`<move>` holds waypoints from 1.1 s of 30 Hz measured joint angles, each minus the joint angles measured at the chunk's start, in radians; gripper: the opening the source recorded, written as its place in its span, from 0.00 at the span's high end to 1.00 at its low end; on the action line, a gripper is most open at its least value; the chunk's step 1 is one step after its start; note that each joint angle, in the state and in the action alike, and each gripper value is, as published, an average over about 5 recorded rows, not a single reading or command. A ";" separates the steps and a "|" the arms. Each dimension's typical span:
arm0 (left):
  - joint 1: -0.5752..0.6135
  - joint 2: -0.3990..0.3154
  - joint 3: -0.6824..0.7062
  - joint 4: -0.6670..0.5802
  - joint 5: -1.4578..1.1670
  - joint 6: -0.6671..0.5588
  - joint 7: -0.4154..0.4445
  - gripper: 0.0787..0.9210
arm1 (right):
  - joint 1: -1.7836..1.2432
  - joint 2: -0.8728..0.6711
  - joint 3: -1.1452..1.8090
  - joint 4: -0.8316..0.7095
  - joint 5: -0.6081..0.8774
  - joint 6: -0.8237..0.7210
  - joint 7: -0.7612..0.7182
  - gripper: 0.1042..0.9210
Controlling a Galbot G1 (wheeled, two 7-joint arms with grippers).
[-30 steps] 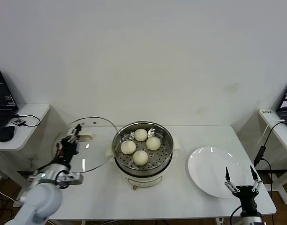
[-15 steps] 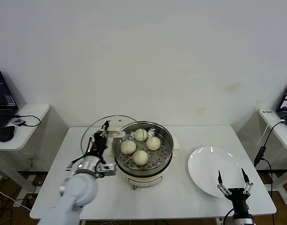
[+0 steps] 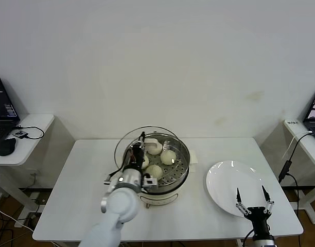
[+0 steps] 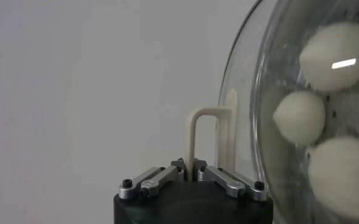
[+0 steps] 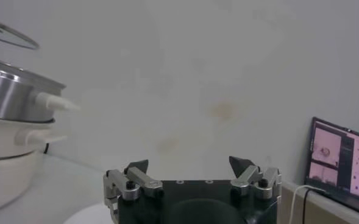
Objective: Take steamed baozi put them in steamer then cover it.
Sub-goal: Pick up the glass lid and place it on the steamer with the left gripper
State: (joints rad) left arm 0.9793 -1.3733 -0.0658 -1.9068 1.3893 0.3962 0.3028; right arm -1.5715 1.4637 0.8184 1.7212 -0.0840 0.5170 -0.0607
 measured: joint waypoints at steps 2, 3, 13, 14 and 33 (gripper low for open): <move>0.000 -0.022 0.006 0.012 0.023 -0.001 0.004 0.92 | 0.001 0.000 0.000 -0.003 -0.001 0.001 0.000 0.12; 0.000 -0.032 0.009 0.017 0.034 -0.001 0.005 0.92 | 0.002 0.000 0.000 -0.004 -0.001 0.001 0.000 0.12; 0.012 -0.086 0.015 0.062 0.114 -0.016 0.010 0.92 | 0.006 0.001 -0.006 -0.014 -0.004 0.004 0.000 0.12; 0.014 -0.089 0.015 0.065 0.119 -0.017 0.010 0.92 | 0.006 0.001 -0.007 -0.015 -0.005 0.004 0.000 0.12; 0.015 -0.138 0.007 0.119 0.165 -0.029 0.000 0.92 | -0.007 0.000 -0.014 -0.017 -0.007 0.015 -0.002 0.12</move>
State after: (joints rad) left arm 0.9945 -1.5117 -0.0584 -1.7883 1.5546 0.3676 0.3024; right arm -1.5787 1.4635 0.8049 1.7047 -0.0907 0.5324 -0.0626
